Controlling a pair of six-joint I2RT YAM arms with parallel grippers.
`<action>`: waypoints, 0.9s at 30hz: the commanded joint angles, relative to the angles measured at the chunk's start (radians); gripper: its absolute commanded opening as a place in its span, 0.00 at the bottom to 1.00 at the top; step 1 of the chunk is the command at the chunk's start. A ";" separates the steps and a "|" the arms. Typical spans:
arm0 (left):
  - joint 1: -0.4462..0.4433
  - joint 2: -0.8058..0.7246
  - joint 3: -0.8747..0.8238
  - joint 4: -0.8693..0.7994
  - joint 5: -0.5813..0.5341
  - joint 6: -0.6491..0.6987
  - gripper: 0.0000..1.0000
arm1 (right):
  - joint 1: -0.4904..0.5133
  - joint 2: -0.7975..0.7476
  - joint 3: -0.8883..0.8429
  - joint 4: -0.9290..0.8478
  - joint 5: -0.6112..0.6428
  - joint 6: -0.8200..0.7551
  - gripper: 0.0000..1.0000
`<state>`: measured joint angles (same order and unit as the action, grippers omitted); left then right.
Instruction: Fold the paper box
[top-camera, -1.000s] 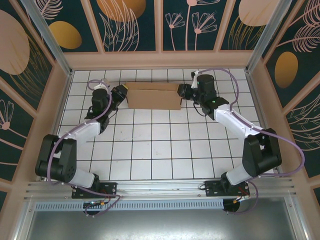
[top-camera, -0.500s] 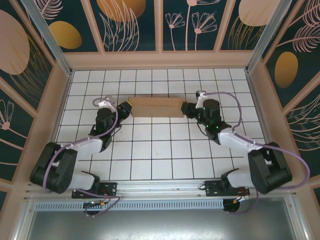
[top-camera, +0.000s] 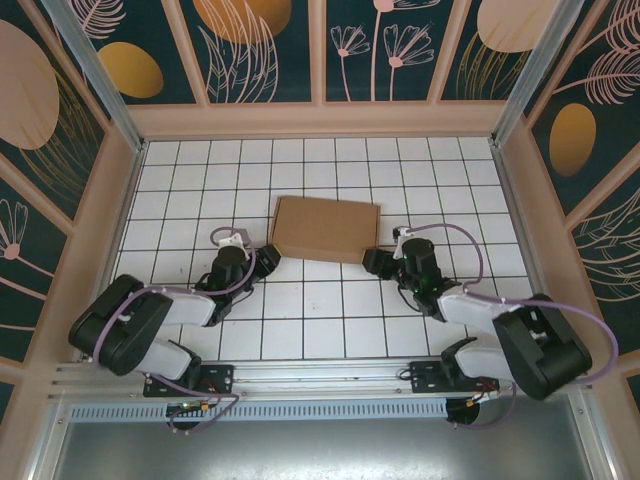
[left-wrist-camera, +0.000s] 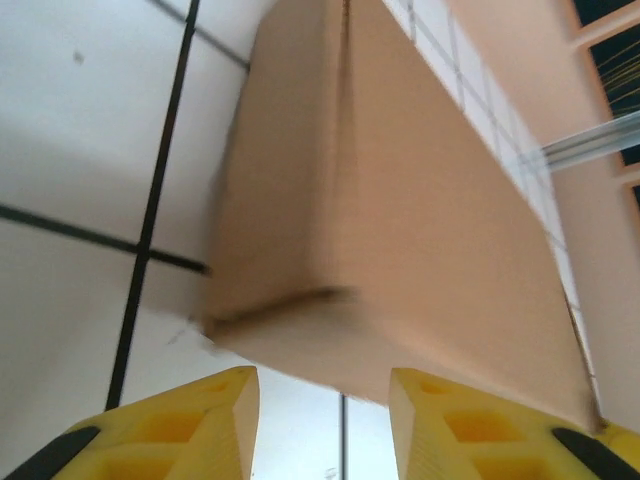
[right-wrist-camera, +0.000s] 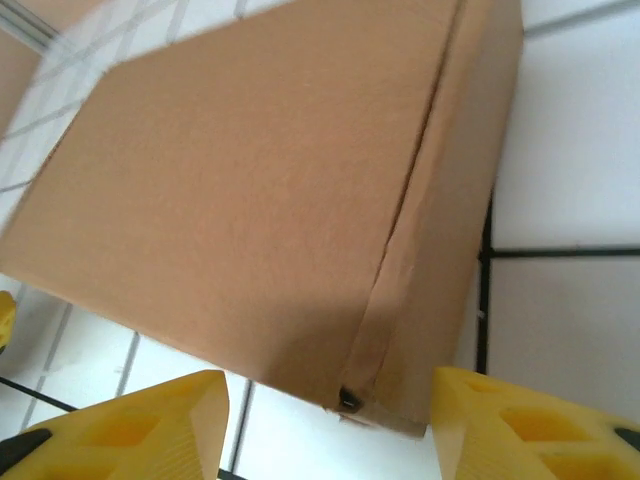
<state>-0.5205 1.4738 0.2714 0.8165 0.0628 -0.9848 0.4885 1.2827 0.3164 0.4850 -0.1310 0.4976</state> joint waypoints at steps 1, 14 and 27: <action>-0.007 0.060 0.047 0.042 0.009 0.014 0.41 | -0.046 0.096 0.094 -0.066 -0.038 0.016 0.56; -0.002 0.203 0.231 -0.052 -0.064 0.083 0.41 | -0.116 0.372 0.352 -0.155 -0.115 -0.009 0.48; 0.002 0.012 0.253 -0.164 0.000 0.212 0.59 | -0.123 0.187 0.331 -0.188 -0.043 -0.057 0.63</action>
<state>-0.5228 1.5932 0.5385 0.6952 0.0521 -0.8364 0.3729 1.5776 0.6617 0.3271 -0.2195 0.4744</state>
